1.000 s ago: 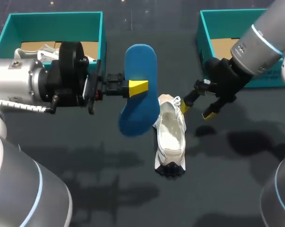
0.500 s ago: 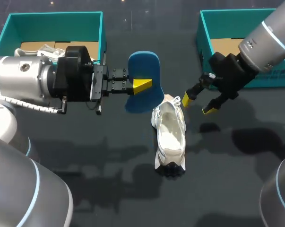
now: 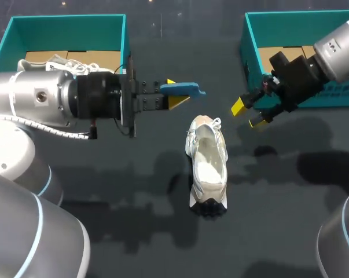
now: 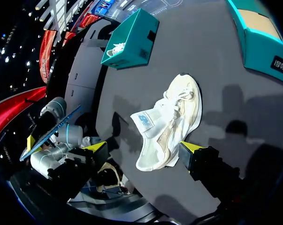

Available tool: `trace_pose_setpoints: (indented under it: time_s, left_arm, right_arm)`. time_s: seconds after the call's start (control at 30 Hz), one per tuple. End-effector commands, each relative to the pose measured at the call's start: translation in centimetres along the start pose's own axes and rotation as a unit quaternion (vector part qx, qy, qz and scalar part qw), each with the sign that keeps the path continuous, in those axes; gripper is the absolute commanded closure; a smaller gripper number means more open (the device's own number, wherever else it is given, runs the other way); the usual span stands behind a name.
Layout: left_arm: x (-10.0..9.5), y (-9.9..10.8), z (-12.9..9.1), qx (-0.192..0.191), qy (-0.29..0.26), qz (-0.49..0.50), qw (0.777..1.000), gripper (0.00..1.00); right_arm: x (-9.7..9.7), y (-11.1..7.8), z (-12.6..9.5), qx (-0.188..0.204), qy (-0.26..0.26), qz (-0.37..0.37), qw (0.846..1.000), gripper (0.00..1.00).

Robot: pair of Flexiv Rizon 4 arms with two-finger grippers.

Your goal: Take the shoe out of the shoebox, open the shoe tongue, remove and reinsert the insole, then place the shoe into the shoebox

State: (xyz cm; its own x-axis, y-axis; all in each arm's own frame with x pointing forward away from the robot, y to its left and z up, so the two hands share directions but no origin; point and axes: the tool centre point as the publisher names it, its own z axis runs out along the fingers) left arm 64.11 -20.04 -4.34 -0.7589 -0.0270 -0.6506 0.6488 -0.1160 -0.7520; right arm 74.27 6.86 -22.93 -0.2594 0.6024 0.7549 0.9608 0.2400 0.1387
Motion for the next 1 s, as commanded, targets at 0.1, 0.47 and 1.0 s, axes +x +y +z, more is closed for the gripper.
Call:
trace_pose_setpoints:
  time_s: [0.1, 0.47, 1.0]
  left_arm:
    - [0.4, 2.7, 0.5, 0.007, -0.016, 0.184, 0.983, 1.0]
    - [-0.2, 7.1, 1.4, 0.012, -0.011, 0.358, 0.934, 1.0]
    - [0.5, 10.5, 1.8, -0.006, -0.007, 0.363, 0.932, 1.0]
  right_arm:
    - [0.2, 1.3, 0.2, -0.015, 0.032, -0.004, 0.999, 0.0]
    - [1.9, 2.3, -1.9, -0.047, 0.069, 0.069, 0.994, 0.0]
    - [3.0, 3.1, -2.7, -0.05, 0.127, 0.017, 0.99, 0.0]
